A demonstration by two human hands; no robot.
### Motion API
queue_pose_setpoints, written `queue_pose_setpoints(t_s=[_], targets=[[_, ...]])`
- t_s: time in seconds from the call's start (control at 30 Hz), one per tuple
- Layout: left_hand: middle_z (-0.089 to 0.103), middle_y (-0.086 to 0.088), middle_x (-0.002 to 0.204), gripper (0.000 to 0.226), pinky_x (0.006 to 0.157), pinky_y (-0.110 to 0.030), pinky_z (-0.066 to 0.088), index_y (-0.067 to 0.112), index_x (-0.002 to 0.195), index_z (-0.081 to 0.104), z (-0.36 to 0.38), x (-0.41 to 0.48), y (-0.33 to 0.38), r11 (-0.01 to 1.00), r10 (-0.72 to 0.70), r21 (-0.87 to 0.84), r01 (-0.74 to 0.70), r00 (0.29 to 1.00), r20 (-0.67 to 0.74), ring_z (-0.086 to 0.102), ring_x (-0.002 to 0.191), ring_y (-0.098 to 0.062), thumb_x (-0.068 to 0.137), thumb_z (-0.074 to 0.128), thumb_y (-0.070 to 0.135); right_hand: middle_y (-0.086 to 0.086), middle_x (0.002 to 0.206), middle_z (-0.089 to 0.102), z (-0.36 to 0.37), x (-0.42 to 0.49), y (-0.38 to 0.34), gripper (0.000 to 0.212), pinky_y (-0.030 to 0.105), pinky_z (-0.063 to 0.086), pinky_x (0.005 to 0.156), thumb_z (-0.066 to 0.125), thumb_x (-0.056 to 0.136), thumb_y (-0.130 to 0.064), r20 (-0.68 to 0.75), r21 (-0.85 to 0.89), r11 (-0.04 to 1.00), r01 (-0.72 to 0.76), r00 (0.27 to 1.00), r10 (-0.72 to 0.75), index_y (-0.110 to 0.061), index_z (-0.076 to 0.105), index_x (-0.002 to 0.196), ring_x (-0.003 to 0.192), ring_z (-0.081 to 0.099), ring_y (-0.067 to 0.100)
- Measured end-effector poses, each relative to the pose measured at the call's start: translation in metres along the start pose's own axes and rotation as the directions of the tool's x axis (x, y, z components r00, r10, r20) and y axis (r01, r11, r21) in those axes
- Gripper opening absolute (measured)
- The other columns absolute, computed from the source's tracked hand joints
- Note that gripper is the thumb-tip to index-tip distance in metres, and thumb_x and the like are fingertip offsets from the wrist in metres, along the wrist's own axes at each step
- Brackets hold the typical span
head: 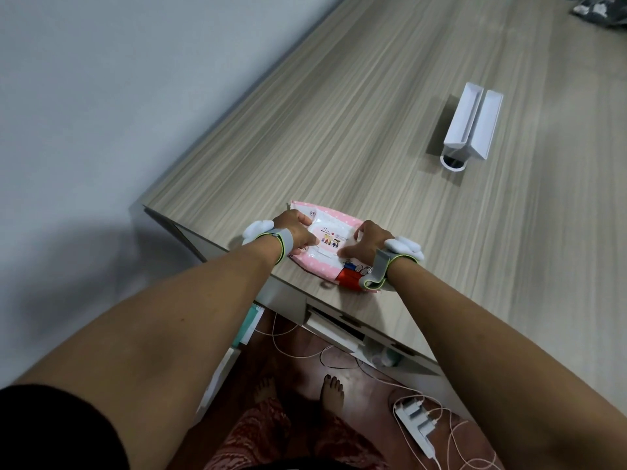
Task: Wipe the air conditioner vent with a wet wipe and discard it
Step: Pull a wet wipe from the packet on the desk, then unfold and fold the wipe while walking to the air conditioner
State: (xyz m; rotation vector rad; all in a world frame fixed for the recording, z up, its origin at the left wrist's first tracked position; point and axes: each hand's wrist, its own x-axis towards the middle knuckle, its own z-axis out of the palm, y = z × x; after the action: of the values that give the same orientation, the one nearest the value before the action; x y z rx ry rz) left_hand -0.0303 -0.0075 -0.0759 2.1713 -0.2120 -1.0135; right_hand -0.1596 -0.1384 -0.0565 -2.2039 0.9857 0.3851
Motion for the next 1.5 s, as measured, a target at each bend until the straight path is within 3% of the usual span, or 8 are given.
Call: queue_pose_setpoints(t_s=[0.37, 0.53, 0.63, 0.7, 0.77, 0.93, 1.13, 1.5], targets=[[0.066, -0.002, 0.079, 0.043, 0.069, -0.034, 0.060, 0.024, 0.103, 0.059, 0.004, -0.001, 0.001, 0.996, 0.016, 0.086, -0.012, 0.999, -0.048, 0.066, 0.070, -0.019, 0.068, 0.084, 0.017, 0.000, 0.052, 0.051, -0.008, 0.007, 0.001, 0.033, 0.018, 0.038, 0.046, 0.076, 0.071, -0.017, 0.080, 0.346, 0.938, -0.024, 0.997, -0.004, -0.014, 0.050, 0.052, 0.044, 0.048, 0.011], [0.067, -0.001, 0.078, 0.034, 0.057, -0.028, 0.053, 0.025, 0.103, 0.062, 0.001, -0.004, -0.005, 0.999, -0.020, -0.035, 0.017, 0.997, -0.074, 0.063, 0.065, -0.016, 0.074, 0.078, 0.025, 0.008, 0.051, 0.041, -0.039, 0.009, -0.012, 0.016, 0.025, 0.033, 0.050, 0.042, 0.077, -0.002, 0.229, 0.769, 0.578, -0.272, 0.962, 0.148, -0.008, 0.043, 0.062, 0.044, 0.038, 0.023], [0.065, -0.002, 0.089, 0.026, 0.054, -0.025, 0.047, 0.026, 0.099, 0.064, -0.007, -0.006, 0.000, 0.986, -0.008, -0.164, -0.011, 0.993, -0.119, 0.060, 0.070, -0.017, 0.077, 0.076, 0.030, 0.004, 0.061, 0.024, -0.055, 0.019, -0.020, 0.028, 0.021, 0.026, 0.042, 0.028, 0.076, 0.011, 0.141, 0.883, 0.430, -0.190, 0.979, 0.144, -0.013, 0.030, 0.060, 0.049, 0.024, 0.023], [0.066, -0.002, 0.094, 0.027, 0.052, -0.025, 0.048, 0.022, 0.101, 0.065, -0.009, -0.013, 0.005, 0.962, 0.019, -0.267, -0.053, 0.992, -0.127, 0.061, 0.070, -0.014, 0.080, 0.074, 0.035, 0.005, 0.062, 0.031, -0.064, 0.020, -0.029, 0.025, 0.021, 0.029, 0.040, 0.030, 0.082, 0.015, 0.070, 0.877, 0.468, -0.109, 0.993, 0.100, -0.001, 0.049, 0.079, 0.048, 0.030, 0.019], [0.069, -0.004, 0.096, 0.040, 0.054, -0.026, 0.051, 0.016, 0.105, 0.066, -0.014, -0.023, 0.010, 0.899, 0.003, -0.437, -0.008, 1.000, -0.012, 0.066, 0.070, -0.015, 0.082, 0.069, 0.048, 0.007, 0.065, 0.040, -0.064, 0.022, -0.037, 0.055, 0.021, 0.034, 0.044, 0.035, 0.084, 0.016, 0.077, 0.892, 0.437, -0.116, 0.991, 0.107, -0.009, 0.040, 0.133, 0.045, 0.038, 0.017], [0.072, -0.005, 0.108, 0.094, 0.072, -0.033, 0.056, 0.019, 0.117, 0.059, -0.033, -0.051, 0.016, 0.805, 0.061, -0.587, 0.083, 0.973, 0.221, 0.071, 0.096, -0.022, 0.048, 0.064, 0.084, 0.015, 0.080, 0.061, -0.056, 0.021, -0.053, 0.072, 0.045, 0.057, 0.070, 0.060, 0.076, 0.014, 0.017, 0.903, 0.430, -0.005, 1.000, -0.025, -0.016, 0.040, 0.138, 0.064, 0.058, 0.024], [0.071, -0.008, 0.104, 0.055, 0.070, -0.036, 0.060, 0.013, 0.112, 0.064, -0.052, -0.076, 0.014, 0.688, 0.021, -0.724, -0.049, 0.999, -0.047, 0.070, 0.091, -0.024, 0.065, 0.087, 0.033, 0.017, 0.089, 0.069, -0.039, 0.003, -0.080, 0.018, 0.048, 0.056, 0.081, 0.077, 0.071, -0.002, 0.010, 0.860, 0.502, 0.084, 0.983, -0.183, -0.004, 0.067, 0.086, 0.077, 0.067, 0.027], [0.070, -0.008, 0.108, 0.037, 0.063, -0.033, 0.058, 0.013, 0.115, 0.063, -0.142, -0.163, -0.050, 0.554, 0.063, -0.791, -0.261, 0.960, -0.272, 0.069, 0.088, -0.023, 0.080, 0.075, 0.012, 0.011, 0.075, 0.064, 0.004, -0.062, -0.174, 0.010, 0.032, 0.053, 0.064, 0.070, 0.081, -0.006, 0.047, 0.872, 0.473, 0.124, 0.941, -0.334, -0.007, 0.064, 0.074, 0.064, 0.061, 0.023]])
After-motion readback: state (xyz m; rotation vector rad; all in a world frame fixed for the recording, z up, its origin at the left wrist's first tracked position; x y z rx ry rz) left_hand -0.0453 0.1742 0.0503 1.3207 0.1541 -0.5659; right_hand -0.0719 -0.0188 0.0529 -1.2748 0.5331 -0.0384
